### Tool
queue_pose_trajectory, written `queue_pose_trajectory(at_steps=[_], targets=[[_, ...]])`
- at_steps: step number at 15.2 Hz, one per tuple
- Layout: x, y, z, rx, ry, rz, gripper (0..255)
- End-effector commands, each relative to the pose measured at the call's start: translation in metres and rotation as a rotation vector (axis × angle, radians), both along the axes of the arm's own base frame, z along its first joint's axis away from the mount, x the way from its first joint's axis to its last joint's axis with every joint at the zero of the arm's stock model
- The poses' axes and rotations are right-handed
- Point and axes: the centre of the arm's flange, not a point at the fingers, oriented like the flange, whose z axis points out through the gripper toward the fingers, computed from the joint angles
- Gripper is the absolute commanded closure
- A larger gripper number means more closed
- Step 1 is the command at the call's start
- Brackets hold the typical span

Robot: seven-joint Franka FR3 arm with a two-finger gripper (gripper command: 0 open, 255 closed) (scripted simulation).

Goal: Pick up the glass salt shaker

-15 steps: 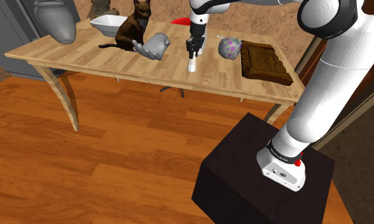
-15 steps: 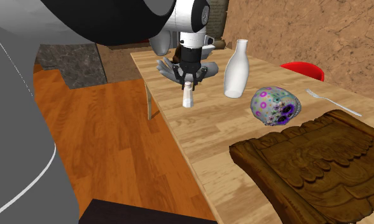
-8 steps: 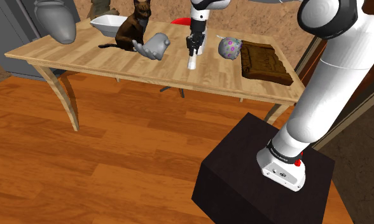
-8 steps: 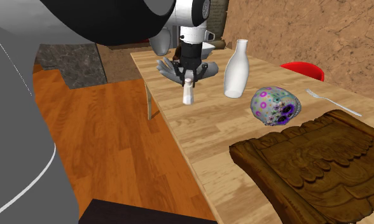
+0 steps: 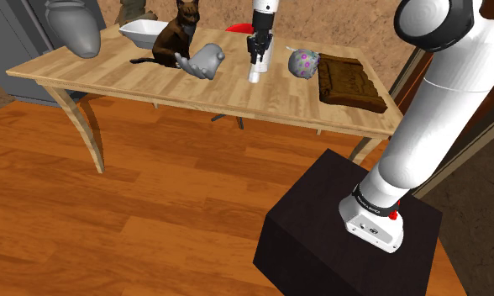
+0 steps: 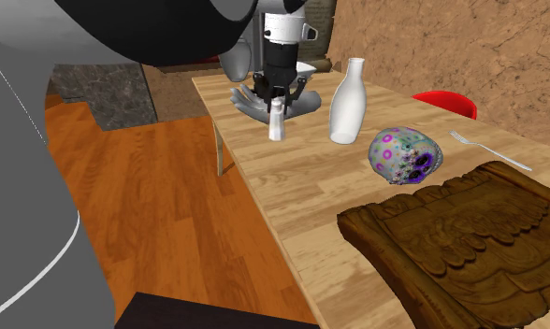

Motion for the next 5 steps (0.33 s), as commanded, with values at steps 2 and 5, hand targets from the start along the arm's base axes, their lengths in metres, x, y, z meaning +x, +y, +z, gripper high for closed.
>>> queue_pose_trajectory(at_steps=[2, 5], targets=[[0.0, 0.0, 0.016, 0.0, 0.0, 0.0, 255], [0.0, 0.0, 0.022, 0.0, 0.0, 0.0, 255]])
